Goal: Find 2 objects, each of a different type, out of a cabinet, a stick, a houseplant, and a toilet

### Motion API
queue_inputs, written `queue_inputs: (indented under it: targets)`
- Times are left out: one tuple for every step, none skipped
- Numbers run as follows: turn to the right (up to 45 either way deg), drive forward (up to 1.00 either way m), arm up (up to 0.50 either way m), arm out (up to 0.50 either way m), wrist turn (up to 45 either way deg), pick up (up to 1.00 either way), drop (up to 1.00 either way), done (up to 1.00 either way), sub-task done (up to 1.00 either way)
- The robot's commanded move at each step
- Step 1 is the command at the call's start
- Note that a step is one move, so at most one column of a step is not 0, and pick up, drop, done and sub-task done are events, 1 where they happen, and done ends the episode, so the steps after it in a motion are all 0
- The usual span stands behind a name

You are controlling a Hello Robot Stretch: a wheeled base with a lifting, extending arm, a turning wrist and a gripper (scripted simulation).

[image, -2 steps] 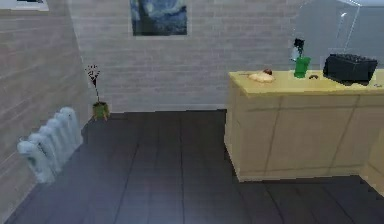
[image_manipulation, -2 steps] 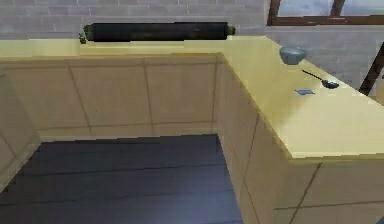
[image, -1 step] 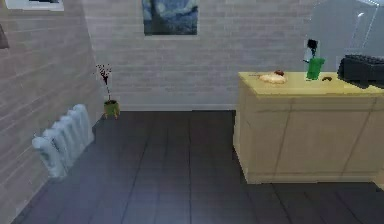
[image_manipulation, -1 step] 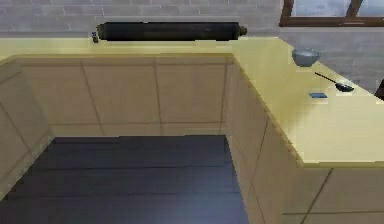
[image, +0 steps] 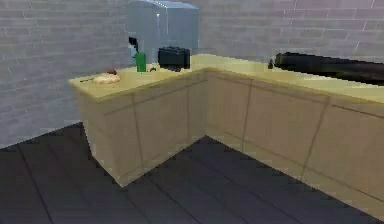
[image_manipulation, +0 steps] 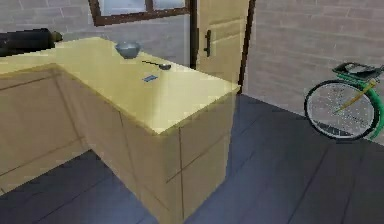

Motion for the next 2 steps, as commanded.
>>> queue_inputs:
  targets:
    - [45.0, 0.00, 0.00, 0.00, 0.0, 0.00, 0.00, 0.00, 0.00]
    - [42.0, 0.00, 0.00, 0.00, 0.0, 0.00, 0.00, 0.00, 0.00]
